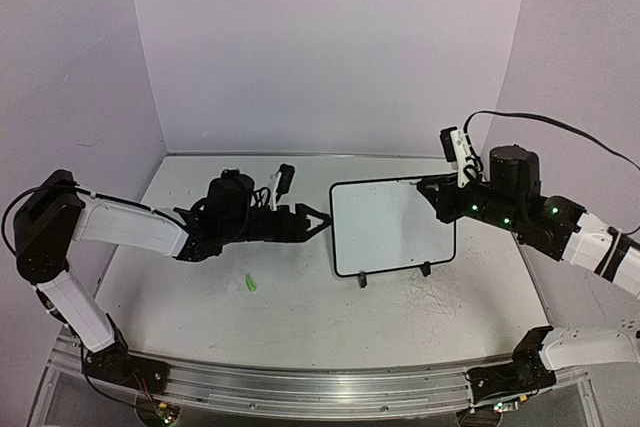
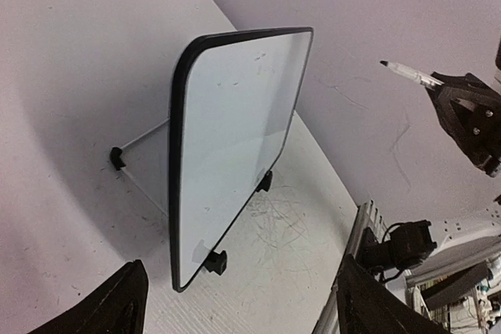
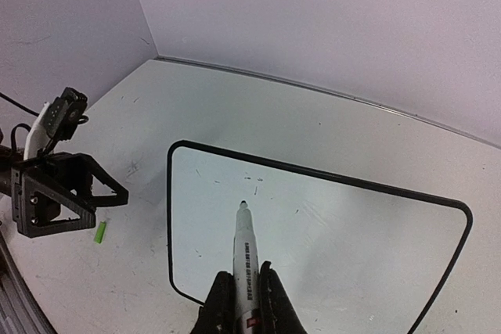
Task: Write a sentence on the whiteboard
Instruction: Hold the whiteboard at the center of the board.
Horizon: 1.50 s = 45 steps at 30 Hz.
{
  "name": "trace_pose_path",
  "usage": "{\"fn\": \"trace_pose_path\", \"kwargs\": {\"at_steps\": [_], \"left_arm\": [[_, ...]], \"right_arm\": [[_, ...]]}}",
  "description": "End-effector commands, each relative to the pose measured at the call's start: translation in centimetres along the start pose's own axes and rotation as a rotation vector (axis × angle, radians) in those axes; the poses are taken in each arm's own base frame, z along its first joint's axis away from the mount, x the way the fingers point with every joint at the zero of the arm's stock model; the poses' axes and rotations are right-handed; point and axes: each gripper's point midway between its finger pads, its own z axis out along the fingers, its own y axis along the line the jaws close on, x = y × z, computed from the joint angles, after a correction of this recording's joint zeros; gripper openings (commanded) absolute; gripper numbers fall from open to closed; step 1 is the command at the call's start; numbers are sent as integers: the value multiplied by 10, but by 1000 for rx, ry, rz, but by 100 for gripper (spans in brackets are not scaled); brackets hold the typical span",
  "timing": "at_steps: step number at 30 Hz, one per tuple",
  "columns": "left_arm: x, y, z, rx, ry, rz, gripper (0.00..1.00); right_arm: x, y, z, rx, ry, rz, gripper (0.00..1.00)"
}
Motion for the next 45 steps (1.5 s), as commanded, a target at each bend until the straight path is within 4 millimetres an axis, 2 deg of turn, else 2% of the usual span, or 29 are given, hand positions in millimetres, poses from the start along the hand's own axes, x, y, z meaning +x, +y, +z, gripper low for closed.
{"fn": "trace_pose_path", "kwargs": {"at_steps": [1,6,9,14,18,24,30,35,40,45], "left_arm": [[-41,-41,-2,214,-36,134,86],[-53,-14,-4,200,-25,118,85],[-58,-3,3,153,-27,119,83],[-68,38,14,-62,-62,87,80],[-67,47,16,-99,-69,61,80],[-75,33,18,-57,-73,97,77],[-65,30,26,-9,-25,125,66],[-62,18,32,51,6,135,65],[-62,10,37,61,2,136,64],[-53,-1,45,91,18,154,64]], "right_arm": [[-15,10,-4,-50,-78,-26,0],[-10,10,-1,-51,-86,-30,0],[-10,12,5,-49,-104,-42,0],[-7,16,19,42,-82,-97,0],[-5,20,31,39,-67,-121,0],[-6,18,42,62,-76,-133,0],[-2,11,27,80,-109,-127,0],[5,12,17,78,-125,-120,0],[3,14,12,77,-150,-117,0],[8,23,21,35,-127,-130,0]]}}
